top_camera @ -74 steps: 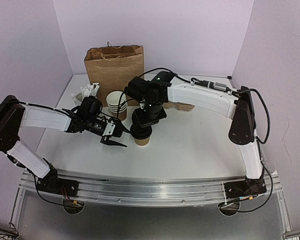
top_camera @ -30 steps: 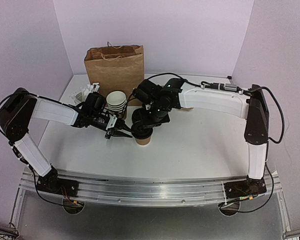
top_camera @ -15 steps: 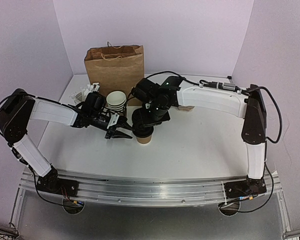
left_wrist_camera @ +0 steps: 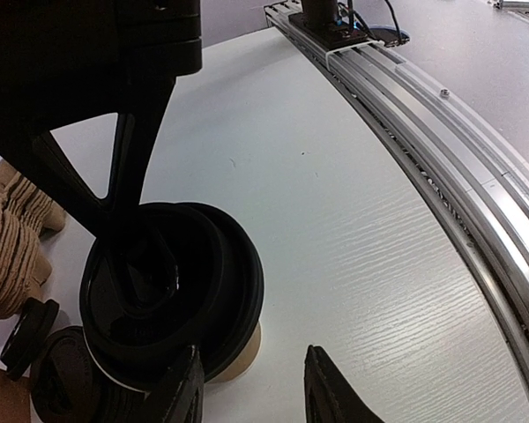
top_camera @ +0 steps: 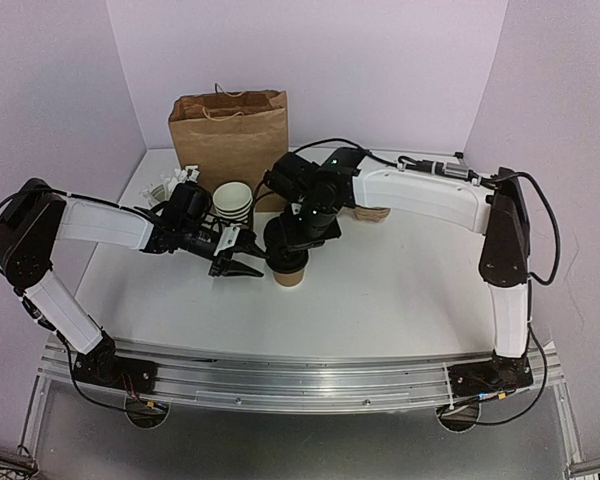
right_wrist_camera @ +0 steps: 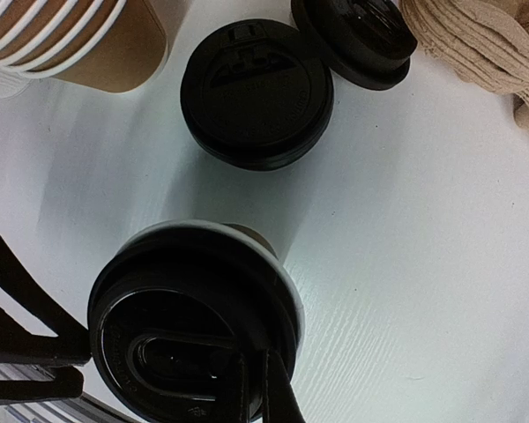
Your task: Pack the takeout coffee
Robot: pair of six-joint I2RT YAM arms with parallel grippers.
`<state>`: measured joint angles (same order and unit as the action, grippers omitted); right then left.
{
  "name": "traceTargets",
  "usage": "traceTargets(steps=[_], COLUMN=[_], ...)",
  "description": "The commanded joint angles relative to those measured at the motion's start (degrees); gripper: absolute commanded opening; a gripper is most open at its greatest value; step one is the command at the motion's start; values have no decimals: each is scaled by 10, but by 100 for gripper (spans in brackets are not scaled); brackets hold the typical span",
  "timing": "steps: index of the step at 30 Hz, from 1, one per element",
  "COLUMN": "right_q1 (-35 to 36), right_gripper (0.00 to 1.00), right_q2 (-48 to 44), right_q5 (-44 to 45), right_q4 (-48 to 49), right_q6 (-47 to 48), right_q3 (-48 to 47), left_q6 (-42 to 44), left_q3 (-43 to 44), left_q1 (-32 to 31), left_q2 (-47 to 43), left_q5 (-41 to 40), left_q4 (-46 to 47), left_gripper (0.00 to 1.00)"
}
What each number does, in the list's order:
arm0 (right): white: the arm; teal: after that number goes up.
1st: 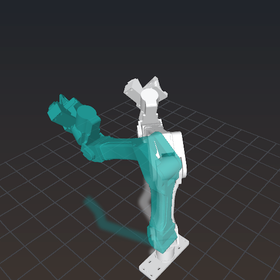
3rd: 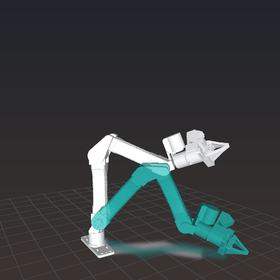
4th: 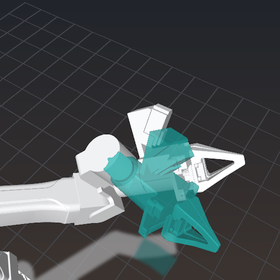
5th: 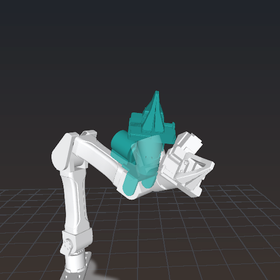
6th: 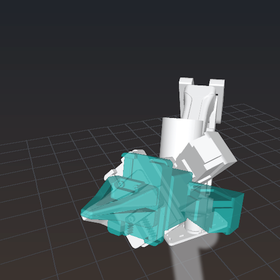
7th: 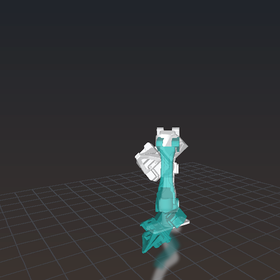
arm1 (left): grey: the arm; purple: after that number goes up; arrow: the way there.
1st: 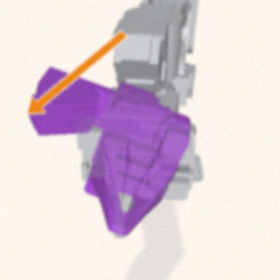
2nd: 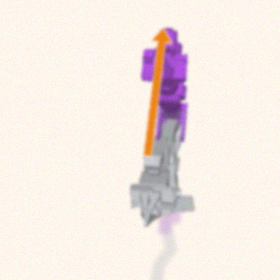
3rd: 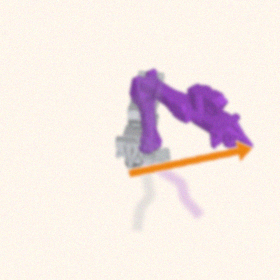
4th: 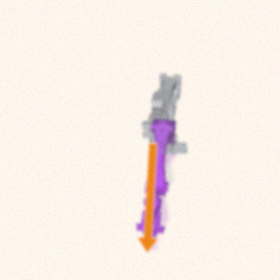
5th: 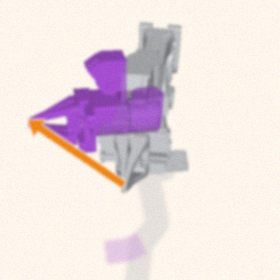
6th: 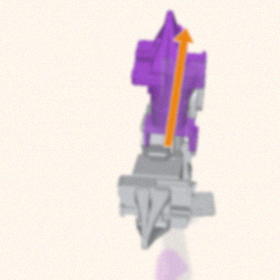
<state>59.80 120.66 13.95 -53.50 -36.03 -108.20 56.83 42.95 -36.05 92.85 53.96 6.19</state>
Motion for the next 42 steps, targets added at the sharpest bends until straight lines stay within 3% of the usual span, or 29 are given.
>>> traceTargets(steps=[1, 31, 42], right_q1=[-6, -18, -15], right_gripper=[0, 0, 0], right_q2=[-1, 25, 32], right_q5=[-10, -49, -59], right_q4=[-21, -21, -21], right_q6=[1, 6, 2], right_q3=[-17, -20, -14], left_q6=[-19, -13, 42], left_q3=[18, 14, 16], left_q1=[2, 2, -11], left_q2=[-20, -7, 23], left_q5=[-11, -17, -45], left_q4=[-6, 7, -6], left_gripper=[40, 45, 51])
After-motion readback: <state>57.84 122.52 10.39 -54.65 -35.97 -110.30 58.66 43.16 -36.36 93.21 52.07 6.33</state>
